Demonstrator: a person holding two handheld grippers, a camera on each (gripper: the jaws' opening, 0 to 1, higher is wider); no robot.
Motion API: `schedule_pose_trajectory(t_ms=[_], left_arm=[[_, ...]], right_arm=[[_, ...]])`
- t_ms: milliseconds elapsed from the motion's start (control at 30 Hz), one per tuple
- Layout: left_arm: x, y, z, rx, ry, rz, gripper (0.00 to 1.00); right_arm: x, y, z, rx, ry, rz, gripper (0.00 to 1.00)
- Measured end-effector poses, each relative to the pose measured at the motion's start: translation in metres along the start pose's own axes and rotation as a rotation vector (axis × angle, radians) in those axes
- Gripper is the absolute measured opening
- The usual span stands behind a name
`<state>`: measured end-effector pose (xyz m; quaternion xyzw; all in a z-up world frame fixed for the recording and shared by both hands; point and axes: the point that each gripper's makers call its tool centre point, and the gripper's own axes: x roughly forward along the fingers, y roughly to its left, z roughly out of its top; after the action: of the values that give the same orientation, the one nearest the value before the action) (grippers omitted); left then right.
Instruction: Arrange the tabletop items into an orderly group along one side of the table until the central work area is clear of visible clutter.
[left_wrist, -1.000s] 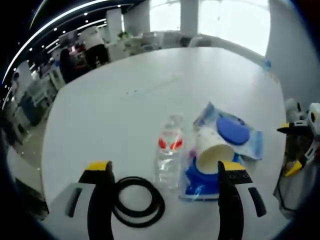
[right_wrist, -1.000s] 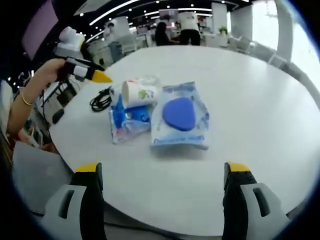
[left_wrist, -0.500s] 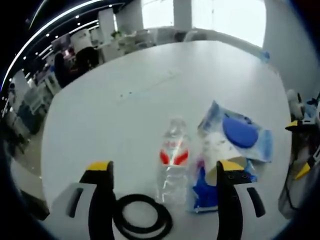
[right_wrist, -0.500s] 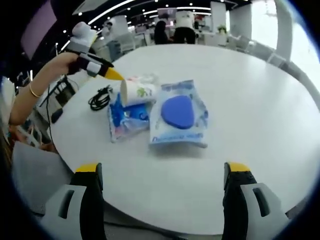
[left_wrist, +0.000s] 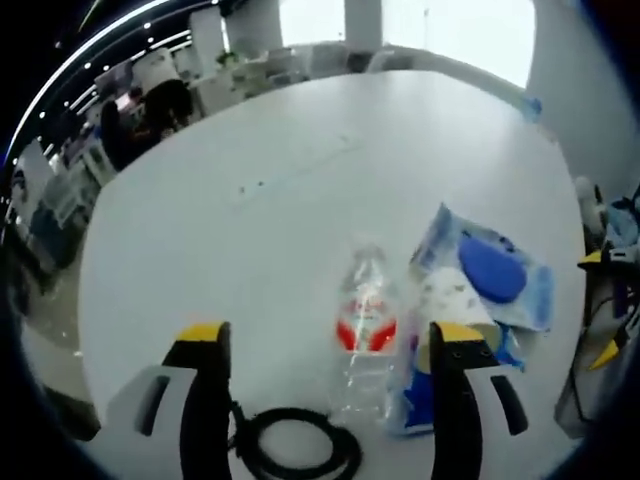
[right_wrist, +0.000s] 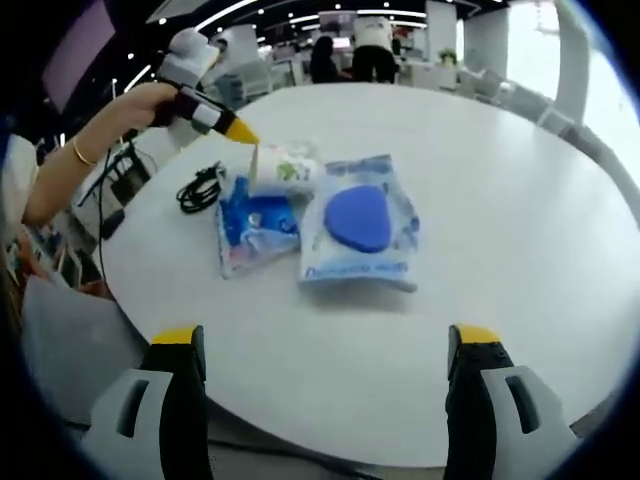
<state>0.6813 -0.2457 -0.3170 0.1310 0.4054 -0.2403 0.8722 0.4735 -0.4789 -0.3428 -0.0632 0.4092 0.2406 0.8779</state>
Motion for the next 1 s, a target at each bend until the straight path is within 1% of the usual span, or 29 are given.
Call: schedule_pose_trajectory(t_ms=[67,133,233,300,367,400,467,500,533,567,633,667,733,767,800,833,900,967,1000], left_arm=[[0.0,0.001,0.006,0.003,-0.008,-0.003,0.78],[0.003,0.0,0.009,0.011,-0.002,-0.009,0.78],[0.011,-0.007,0.008,0.035,0.029,-0.027,0.78],[0.016,-0.009,0.006,0.049,0.056,-0.015,0.79],[0.021,-0.01,0.005,0.068,0.072,-0.021,0.78],[0.022,-0.013,0.003,0.065,0.092,-0.031,0.77],[0.025,-0.016,0.002,0.073,0.108,-0.043,0.77],[0.026,-0.016,0.003,0.074,0.112,-0.039,0.77],[0.028,-0.016,0.002,0.082,0.118,-0.038,0.76],[0.03,-0.015,0.0,0.095,0.138,-0.042,0.74],[0.032,-0.015,-0.007,0.092,0.192,-0.048,0.73],[0.034,-0.016,-0.007,0.085,0.195,-0.051,0.72],[0.036,-0.02,-0.01,0.069,0.223,-0.084,0.67],[0.038,-0.023,-0.011,0.025,0.238,-0.095,0.64],[0.039,-0.024,-0.011,0.011,0.236,-0.102,0.62],[0.042,-0.025,-0.008,0.004,0.217,-0.11,0.6],[0.044,-0.028,-0.009,0.008,0.23,-0.116,0.59],[0.044,-0.03,-0.012,0.038,0.265,-0.122,0.58],[0.045,-0.029,-0.011,0.05,0.271,-0.112,0.57]], right_arm=[[0.0,0.0,0.001,0.003,-0.005,-0.001,0.99],[0.0,0.0,0.002,0.004,-0.008,0.001,0.99],[0.0,0.0,0.001,0.004,-0.006,0.002,0.99],[0.0,0.0,0.001,0.004,-0.002,0.003,0.99],[0.0,0.0,0.001,0.004,-0.003,0.004,0.99],[0.0,0.0,0.001,0.005,-0.002,0.005,0.99],[0.0,0.0,-0.001,0.01,0.006,0.004,0.99],[0.0,-0.001,-0.002,0.015,0.006,0.004,0.99],[0.0,-0.001,-0.001,0.018,0.005,0.004,0.99],[0.0,0.0,-0.001,0.02,0.002,0.006,0.99],[0.0,0.0,0.0,0.027,-0.003,0.009,0.99],[0.0,0.0,0.0,0.03,-0.004,0.01,0.99],[0.0,-0.001,-0.002,0.03,0.004,0.009,0.98],[0.001,0.0,-0.003,0.028,0.011,0.009,0.98],[0.001,0.0,-0.004,0.027,0.019,0.009,0.98],[0.002,0.0,-0.006,0.022,0.03,0.01,0.98],[0.002,0.001,-0.006,0.019,0.029,0.01,0.98],[0.002,0.001,-0.006,0.024,0.027,0.015,0.98],[0.002,0.001,-0.006,0.026,0.027,0.014,0.98]])
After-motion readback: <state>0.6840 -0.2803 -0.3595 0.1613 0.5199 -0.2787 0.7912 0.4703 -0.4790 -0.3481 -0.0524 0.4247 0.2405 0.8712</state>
